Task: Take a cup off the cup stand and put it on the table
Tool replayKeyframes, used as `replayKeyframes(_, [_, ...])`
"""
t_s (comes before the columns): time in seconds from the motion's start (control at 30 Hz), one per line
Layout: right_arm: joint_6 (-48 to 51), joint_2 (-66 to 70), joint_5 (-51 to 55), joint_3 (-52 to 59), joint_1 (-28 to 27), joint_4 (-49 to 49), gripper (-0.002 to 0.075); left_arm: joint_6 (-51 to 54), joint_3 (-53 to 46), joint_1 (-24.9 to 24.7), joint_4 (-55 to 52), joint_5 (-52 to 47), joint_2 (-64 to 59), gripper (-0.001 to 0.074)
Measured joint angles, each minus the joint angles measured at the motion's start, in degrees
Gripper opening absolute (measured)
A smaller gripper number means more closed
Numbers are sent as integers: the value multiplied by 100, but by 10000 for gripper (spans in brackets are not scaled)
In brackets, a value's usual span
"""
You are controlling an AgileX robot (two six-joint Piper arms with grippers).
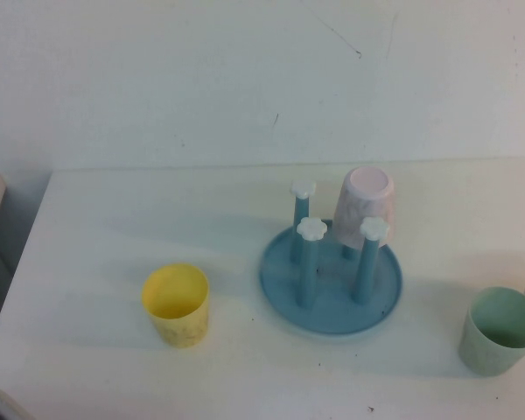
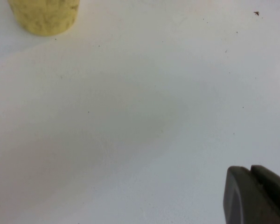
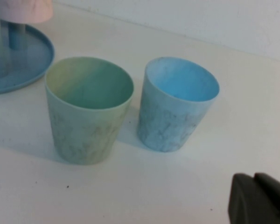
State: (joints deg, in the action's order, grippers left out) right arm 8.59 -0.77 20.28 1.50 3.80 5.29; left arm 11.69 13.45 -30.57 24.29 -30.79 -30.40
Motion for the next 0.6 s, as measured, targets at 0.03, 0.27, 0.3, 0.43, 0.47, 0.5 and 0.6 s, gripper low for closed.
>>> replayKeyframes(0.03, [0, 0, 0, 0, 0, 0, -1, 0, 0, 0, -10, 0, 0, -1])
replayKeyframes(0.27, [0, 0, 0, 0, 0, 0, -1, -145, -245, 150, -992, 302, 480, -1])
replayKeyframes(0.3, [0, 0, 0, 0, 0, -11, -1, -230, -328, 213, -1146, 432, 599, -1])
replayKeyframes(0.43, [-3, 0, 0, 0, 0, -11, -1, -743, -705, 734, -1695, 1091, 1312, -1])
replayKeyframes(0.47, [-3, 0, 0, 0, 0, -11, -1, -862, -813, 920, -1768, 1224, 1503, -1])
replayKeyframes(0.5, [-12, 0, 0, 0, 0, -11, -1, -936, -893, 1086, -1798, 1314, 1653, -1])
replayKeyframes(0.6, [-12, 0, 0, 0, 0, -11, -1, -1105, -1146, 1776, -1843, 1504, 2195, -1])
